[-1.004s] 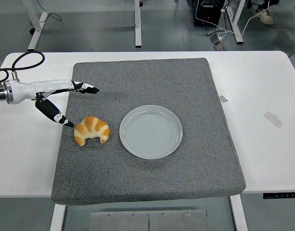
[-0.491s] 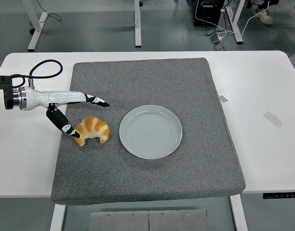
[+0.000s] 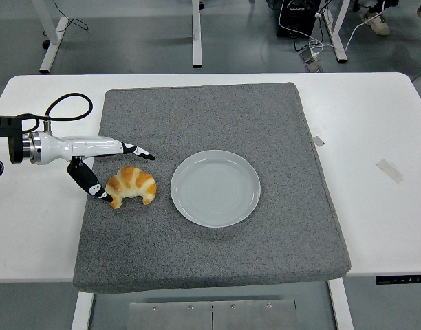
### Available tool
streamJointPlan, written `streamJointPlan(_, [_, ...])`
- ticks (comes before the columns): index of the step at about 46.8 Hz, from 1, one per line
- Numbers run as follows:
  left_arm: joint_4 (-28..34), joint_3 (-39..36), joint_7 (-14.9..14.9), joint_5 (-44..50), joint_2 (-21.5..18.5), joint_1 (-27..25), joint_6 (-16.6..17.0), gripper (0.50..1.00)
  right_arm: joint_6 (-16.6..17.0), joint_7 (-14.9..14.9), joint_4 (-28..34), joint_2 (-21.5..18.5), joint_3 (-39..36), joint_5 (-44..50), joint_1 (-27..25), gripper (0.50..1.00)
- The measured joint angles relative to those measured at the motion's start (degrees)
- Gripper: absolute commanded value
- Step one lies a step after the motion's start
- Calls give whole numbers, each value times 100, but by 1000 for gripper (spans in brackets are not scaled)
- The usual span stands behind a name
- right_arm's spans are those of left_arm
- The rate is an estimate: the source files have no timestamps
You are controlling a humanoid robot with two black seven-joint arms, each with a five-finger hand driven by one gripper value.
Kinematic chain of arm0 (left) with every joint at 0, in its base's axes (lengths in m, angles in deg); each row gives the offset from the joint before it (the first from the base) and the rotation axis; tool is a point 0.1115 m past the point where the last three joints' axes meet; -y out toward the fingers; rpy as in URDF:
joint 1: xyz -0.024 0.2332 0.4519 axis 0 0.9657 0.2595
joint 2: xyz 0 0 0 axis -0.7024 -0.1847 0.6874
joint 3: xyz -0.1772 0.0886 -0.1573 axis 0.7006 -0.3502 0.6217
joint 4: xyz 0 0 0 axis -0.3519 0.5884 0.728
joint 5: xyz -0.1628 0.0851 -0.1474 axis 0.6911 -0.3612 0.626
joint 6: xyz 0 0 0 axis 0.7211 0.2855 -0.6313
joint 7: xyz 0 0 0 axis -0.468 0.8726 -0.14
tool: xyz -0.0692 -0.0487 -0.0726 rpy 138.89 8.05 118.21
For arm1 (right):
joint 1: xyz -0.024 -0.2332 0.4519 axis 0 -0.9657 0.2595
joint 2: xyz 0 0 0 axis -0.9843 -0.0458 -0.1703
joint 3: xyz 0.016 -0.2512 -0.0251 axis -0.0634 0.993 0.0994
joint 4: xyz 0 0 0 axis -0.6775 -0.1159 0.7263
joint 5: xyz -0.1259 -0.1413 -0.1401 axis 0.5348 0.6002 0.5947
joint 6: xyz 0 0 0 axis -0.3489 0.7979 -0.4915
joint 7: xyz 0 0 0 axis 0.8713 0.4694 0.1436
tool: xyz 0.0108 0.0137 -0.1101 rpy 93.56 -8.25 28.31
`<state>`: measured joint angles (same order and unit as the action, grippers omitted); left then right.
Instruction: Place the bread on the plate
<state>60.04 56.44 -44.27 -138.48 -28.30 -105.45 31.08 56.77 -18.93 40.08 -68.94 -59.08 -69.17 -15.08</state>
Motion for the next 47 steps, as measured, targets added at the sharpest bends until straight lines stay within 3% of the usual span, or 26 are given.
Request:
streamJointPlan(25, [-80, -19, 0, -319, 259, 153, 290, 927, 0, -4, 0, 0, 6, 0, -1, 1000])
streamJointPlan(39, [-109, -20, 0, -464, 330, 188, 314, 863, 0, -5, 0, 0, 6, -1, -1, 1000])
streamJointPlan(47, [-201, -148, 0, -494, 423, 202, 424, 775, 0, -4, 0, 0, 6, -3, 0, 1000])
